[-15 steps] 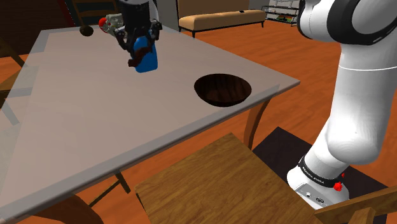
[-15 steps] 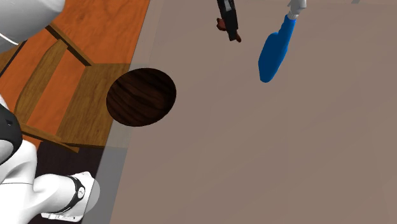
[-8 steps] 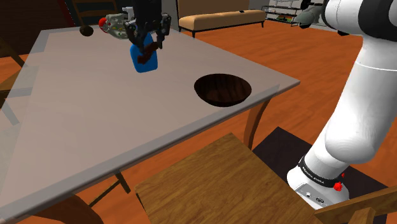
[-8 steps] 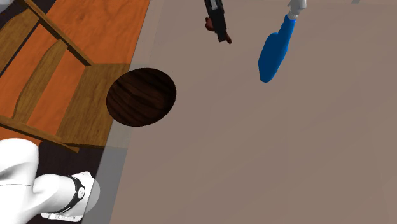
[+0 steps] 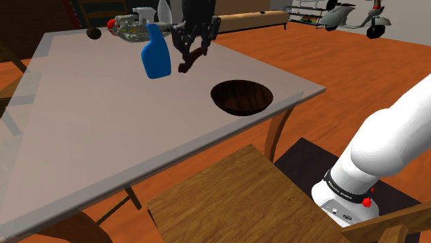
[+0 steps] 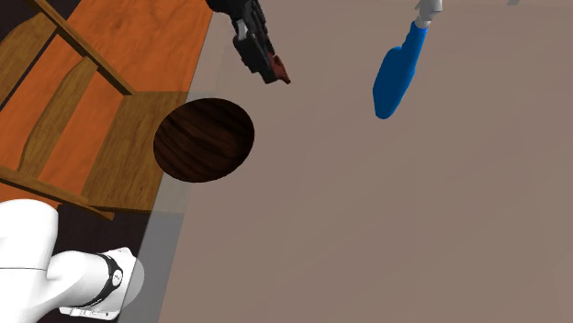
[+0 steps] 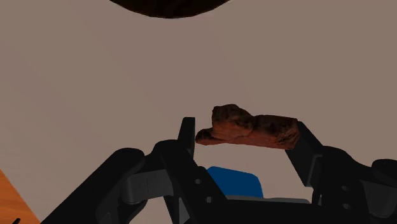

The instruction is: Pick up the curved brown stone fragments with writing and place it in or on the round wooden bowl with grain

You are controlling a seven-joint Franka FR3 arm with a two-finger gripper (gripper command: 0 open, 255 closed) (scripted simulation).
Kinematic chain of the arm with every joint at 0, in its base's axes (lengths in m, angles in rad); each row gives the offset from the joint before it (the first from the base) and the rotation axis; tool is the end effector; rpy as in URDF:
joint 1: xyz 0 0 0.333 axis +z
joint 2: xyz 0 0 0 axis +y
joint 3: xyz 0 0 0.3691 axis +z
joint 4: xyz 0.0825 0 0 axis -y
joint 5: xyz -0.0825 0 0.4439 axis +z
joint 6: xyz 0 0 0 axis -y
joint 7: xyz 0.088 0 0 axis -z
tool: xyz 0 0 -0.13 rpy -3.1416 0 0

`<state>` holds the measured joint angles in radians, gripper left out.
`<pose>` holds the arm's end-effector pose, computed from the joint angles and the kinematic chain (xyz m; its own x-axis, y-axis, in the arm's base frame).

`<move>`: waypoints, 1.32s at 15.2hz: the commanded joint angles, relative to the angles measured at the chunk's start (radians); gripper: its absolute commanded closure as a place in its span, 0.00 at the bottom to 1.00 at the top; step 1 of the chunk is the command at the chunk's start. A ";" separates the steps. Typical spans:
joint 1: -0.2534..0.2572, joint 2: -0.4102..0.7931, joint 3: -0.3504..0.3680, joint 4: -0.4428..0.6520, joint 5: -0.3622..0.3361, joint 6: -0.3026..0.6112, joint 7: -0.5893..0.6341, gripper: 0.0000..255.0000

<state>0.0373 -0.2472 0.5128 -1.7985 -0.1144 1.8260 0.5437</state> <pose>0.4681 0.3141 0.6834 0.9464 0.0351 0.3212 0.0106 -0.9969 0.0776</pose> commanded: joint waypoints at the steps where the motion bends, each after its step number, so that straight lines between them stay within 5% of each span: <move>1: 0.008 -0.095 -0.032 -0.086 0.046 0.006 -0.034 1.00; 11: 0.095 -0.487 -0.166 -0.388 0.148 -0.069 -0.141 1.00; 20: 0.110 -0.521 -0.153 -0.531 0.161 0.040 -0.129 1.00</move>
<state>0.1458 -0.7657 0.3579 -2.3143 0.0457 1.8533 0.4135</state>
